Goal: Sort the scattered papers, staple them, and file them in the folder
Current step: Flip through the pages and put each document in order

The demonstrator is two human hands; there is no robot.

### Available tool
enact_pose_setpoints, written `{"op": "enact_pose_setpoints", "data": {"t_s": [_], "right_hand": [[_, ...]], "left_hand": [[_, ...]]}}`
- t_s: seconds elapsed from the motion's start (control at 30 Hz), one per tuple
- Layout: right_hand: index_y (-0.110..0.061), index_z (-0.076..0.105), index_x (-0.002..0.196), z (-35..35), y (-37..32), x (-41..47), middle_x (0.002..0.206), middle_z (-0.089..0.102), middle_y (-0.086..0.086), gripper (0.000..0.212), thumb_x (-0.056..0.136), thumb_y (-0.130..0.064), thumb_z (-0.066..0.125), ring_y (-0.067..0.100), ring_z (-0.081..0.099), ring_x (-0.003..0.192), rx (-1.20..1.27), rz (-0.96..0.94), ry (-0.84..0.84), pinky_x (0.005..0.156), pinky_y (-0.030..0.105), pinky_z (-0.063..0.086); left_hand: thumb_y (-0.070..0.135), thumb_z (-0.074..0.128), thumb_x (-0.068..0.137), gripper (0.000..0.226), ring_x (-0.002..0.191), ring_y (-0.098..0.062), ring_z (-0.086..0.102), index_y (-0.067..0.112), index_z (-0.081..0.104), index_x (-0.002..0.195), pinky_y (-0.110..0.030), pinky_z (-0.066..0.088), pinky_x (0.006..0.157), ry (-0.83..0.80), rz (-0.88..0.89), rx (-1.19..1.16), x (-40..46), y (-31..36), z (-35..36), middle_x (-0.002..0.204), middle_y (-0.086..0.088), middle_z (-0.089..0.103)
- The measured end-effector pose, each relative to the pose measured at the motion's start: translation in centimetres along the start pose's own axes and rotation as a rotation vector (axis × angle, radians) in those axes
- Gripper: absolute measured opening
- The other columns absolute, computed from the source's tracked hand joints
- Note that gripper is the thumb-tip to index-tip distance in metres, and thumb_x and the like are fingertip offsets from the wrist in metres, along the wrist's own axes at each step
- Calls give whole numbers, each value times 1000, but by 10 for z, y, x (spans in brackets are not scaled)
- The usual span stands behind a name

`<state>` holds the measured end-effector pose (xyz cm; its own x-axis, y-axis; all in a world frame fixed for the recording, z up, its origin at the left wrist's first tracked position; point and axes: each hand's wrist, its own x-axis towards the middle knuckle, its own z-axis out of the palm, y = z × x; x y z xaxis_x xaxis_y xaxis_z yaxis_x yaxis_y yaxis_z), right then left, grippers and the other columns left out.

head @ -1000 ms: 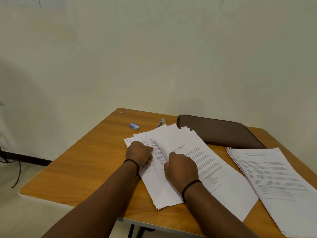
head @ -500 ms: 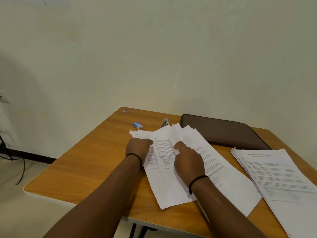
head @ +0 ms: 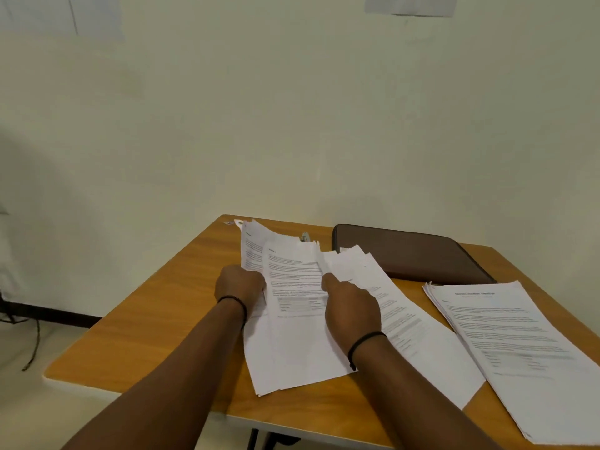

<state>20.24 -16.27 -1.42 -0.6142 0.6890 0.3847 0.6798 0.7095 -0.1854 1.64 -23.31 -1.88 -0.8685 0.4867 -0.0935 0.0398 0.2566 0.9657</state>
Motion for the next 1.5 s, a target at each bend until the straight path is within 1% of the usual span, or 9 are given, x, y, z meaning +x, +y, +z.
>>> {"op": "enact_pose_setpoints", "data": {"t_s": [0.3, 0.4, 0.47, 0.6, 0.83, 1.03, 1.2, 1.3, 1.5], "right_hand": [[-20, 62, 112, 17, -41, 23, 110, 69, 1, 26, 103, -31, 41, 20, 64, 96, 16, 74, -163, 83, 29, 53], [-16, 47, 135, -3, -73, 29, 116, 61, -2, 49, 100, -50, 46, 21, 60, 104, 480, 147, -16, 85, 31, 49], [-17, 46, 131, -20, -98, 34, 113, 58, -10, 56, 92, -55, 59, 15, 59, 101, 873, 193, -10, 77, 26, 46], [-14, 64, 119, -35, -127, 42, 111, 74, 0, 40, 85, -26, 78, 21, 71, 103, 1469, 126, -112, 82, 31, 59], [-14, 67, 110, -70, -123, 42, 104, 75, -2, 31, 82, -15, 80, 13, 73, 93, 1417, -39, 164, 77, 27, 59], [-10, 62, 117, -55, -90, 25, 110, 74, 5, 41, 81, -19, 80, 23, 72, 98, 1424, 13, 111, 81, 37, 61], [-16, 61, 115, -44, -85, 21, 107, 73, -3, 24, 93, -23, 68, 8, 70, 96, 1294, 2, 173, 75, 18, 56], [-13, 56, 116, -55, -79, 34, 108, 69, -2, 24, 96, -22, 64, 7, 68, 96, 1252, 12, 230, 71, 13, 52], [-31, 48, 112, -38, -37, 39, 102, 65, -9, 20, 96, -34, 60, 13, 64, 96, 904, 77, 77, 72, 28, 47]], "left_hand": [[-6, 71, 74, 24, 78, -27, 68, 17, 69, 80, -32, 57, 67, 104, 191, -201, -4, 38, -137, 86, -4, 72], [-10, 71, 77, 29, 73, -21, 68, 18, 69, 84, -24, 54, 58, 71, 266, -306, -15, 49, -175, 84, 0, 71], [-8, 73, 77, 26, 76, -22, 71, 12, 72, 93, -23, 56, 59, 6, 306, -342, -20, 53, -195, 89, -5, 74], [4, 77, 73, 39, 92, -28, 73, 6, 71, 112, -30, 60, 74, -221, 378, -406, -28, 54, -208, 105, -11, 76], [19, 75, 77, 48, 104, -24, 71, 11, 67, 123, -33, 58, 86, -332, 561, -406, -44, 83, -192, 116, -6, 74], [35, 80, 69, 58, 106, -28, 70, 13, 68, 121, -42, 57, 90, -339, 528, -371, -43, 54, -170, 115, -7, 74], [14, 73, 87, 29, 99, -26, 72, 9, 70, 115, -28, 60, 76, -298, 505, -378, -42, 61, -154, 106, -5, 76], [13, 65, 94, 25, 99, -29, 73, 6, 69, 118, -33, 59, 79, -307, 471, -418, -39, 71, -149, 109, -9, 75], [25, 54, 101, 35, 111, -33, 68, 7, 61, 131, -46, 53, 92, -406, 147, -634, -22, 31, -123, 125, -15, 68]]}}
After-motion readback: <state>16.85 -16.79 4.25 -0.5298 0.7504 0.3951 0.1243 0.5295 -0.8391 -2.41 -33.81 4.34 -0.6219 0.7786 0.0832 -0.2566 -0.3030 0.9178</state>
